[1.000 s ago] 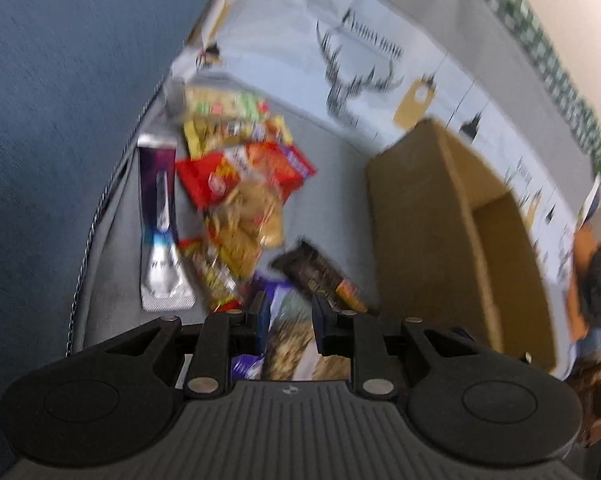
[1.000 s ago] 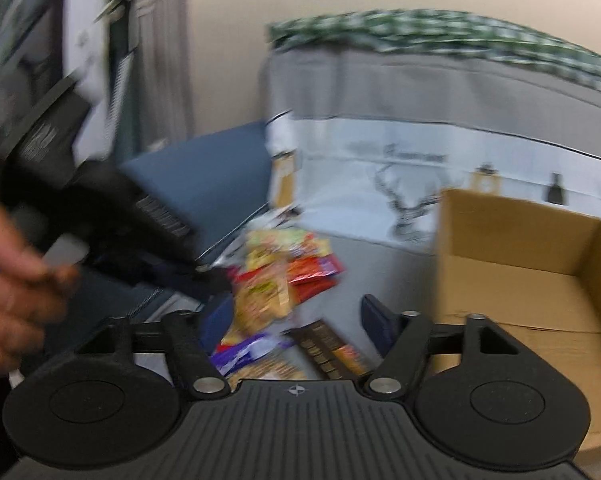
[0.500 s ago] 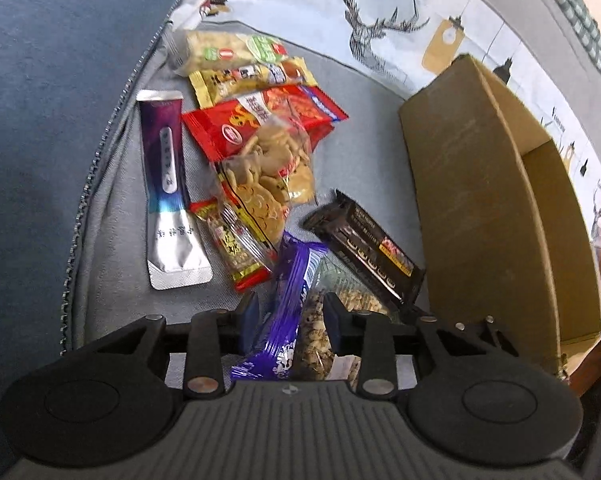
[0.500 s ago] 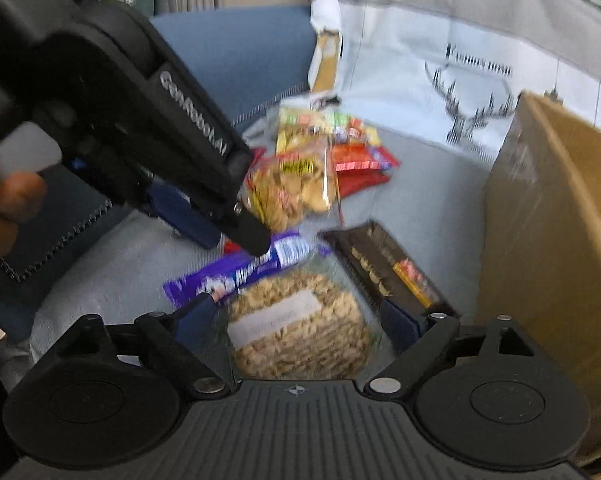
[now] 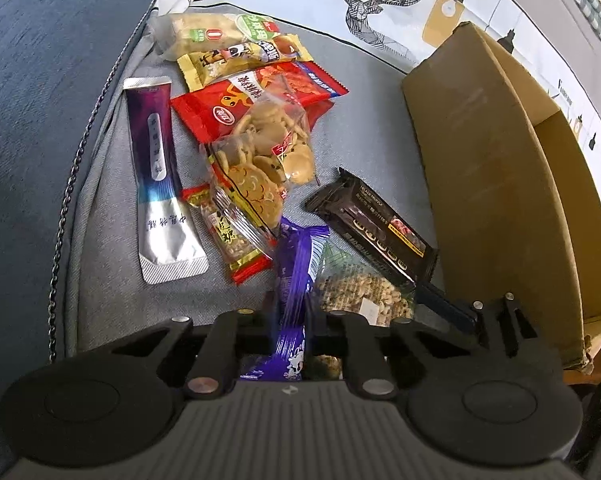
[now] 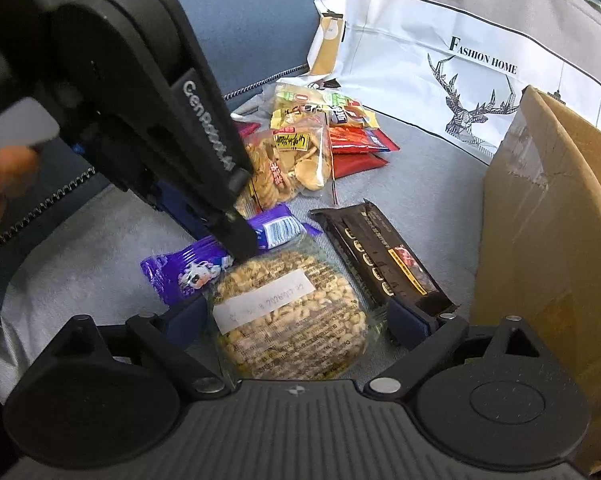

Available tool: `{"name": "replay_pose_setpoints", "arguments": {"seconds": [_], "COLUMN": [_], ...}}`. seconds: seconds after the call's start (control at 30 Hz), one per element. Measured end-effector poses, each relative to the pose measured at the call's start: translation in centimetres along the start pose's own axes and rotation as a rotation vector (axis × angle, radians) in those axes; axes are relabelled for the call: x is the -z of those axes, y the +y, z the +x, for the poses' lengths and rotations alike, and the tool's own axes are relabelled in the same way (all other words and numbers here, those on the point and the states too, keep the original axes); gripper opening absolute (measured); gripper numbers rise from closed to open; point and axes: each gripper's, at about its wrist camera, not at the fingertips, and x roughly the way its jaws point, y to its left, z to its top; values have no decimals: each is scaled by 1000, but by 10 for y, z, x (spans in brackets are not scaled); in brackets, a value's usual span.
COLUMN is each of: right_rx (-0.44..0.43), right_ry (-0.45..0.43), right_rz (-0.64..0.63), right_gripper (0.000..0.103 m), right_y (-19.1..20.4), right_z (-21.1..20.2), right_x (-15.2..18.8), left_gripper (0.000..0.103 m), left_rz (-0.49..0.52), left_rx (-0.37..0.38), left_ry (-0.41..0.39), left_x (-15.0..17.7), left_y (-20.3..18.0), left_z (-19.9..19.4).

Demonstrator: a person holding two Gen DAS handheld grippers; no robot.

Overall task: Organize snacks
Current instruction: 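Move both tools to the snack pile and open the grippers, then grasp the purple chocolate bar with left gripper while right grasps the peanut bag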

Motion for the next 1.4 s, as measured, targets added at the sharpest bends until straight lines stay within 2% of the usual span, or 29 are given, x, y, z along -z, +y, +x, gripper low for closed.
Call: {"name": "replay_pose_setpoints", "arguments": {"seconds": [0.1, 0.13, 0.17, 0.3, 0.4, 0.47, 0.63, 0.77, 0.97, 1.33, 1.4], "right_rx": [6, 7, 0, -3, -6, -17, -32, -51, -63, -46, -40], "right_ry": [-1, -3, -10, -23, -50, -64, 11, 9, 13, 23, 18], "right_rz": [-15, -30, -47, -84, -96, -111, -107, -57, -16, -31, -37], "right_gripper": [94, 91, 84, 83, 83, 83, 86, 89, 90, 92, 88], "right_y": [0, 1, 3, 9, 11, 14, 14, 8, 2, 3, 5], "right_z": [2, 1, 0, -5, -11, -17, -7, -4, 1, 3, 2], "right_x": [1, 2, 3, 4, 2, 2, 3, 0, -2, 0, 0], "left_gripper": [10, 10, 10, 10, 10, 11, 13, 20, 23, 22, 19], "left_rz": [-3, -6, -12, -42, -54, -57, -53, -31, 22, 105, 118], "left_rx": [24, 30, 34, 51, 44, 8, -29, -44, -63, -105, -108], "left_ry": [-21, -29, -39, -57, -49, -22, 3, 18, 29, 37, 34], "left_x": [2, 3, 4, 5, 4, 4, 4, 5, 7, 10, 10], "left_y": [1, 2, 3, 10, 13, 15, 14, 11, 2, -9, -11], "left_z": [-7, -9, -12, -19, -18, -12, -5, -1, 5, 11, 11]}}
